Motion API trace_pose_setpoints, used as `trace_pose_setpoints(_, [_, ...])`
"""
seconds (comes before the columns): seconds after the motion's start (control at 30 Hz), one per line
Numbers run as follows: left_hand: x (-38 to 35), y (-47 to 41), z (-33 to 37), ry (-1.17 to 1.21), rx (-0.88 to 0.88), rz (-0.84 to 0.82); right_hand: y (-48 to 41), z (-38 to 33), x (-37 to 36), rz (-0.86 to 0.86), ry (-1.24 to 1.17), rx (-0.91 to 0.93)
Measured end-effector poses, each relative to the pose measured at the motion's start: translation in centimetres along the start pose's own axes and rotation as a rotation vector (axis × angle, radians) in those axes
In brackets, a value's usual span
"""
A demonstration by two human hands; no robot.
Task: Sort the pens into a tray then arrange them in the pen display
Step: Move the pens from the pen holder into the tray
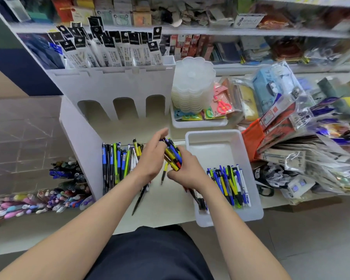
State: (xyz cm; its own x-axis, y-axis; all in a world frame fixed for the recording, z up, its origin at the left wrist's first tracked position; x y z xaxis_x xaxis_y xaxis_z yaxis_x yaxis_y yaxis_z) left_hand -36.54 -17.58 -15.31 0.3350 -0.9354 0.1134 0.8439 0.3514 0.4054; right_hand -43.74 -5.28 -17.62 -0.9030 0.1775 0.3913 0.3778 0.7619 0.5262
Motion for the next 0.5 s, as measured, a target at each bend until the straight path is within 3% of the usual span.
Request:
trace_pose_setpoints(0.13, [-2.6,-0.7,1.7,-0.018,-0.003,0.061,-0.3,0.7,3.8,0.078,0.307,0.005])
trace_pose_setpoints(0.27, [-5.3,-2.5,1.6,-0.098,0.034,-0.049,-1.6,2.2,7.6,0.195,0.567,-0.061])
trace_pose_setpoints(0.37, [-6.4,-3.5,0.5,-0.19,0.068,-0.109,-2.8,2.9,10.1,0.249,0.772,0.01])
trace_pose_setpoints(0.5, [-7.8,-4.0,-1.6,-0.289,0.133,-0.056,-5.1,5.3,11.3,0.139,0.838,0.104])
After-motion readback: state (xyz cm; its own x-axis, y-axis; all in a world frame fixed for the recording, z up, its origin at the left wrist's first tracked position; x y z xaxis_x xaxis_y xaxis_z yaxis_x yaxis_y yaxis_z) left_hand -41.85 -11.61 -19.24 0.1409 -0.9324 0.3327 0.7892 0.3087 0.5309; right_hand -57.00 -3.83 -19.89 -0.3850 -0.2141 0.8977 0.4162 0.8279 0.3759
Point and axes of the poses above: each hand's wrist, its own y-axis away from the middle knuckle, its own x-axis out of the back of the hand, z = x × y, the point moved 6 cm from there along -y, towards the middle knuckle, and after that the axes turned 13 degrees about -z, right-handed, at the moved point
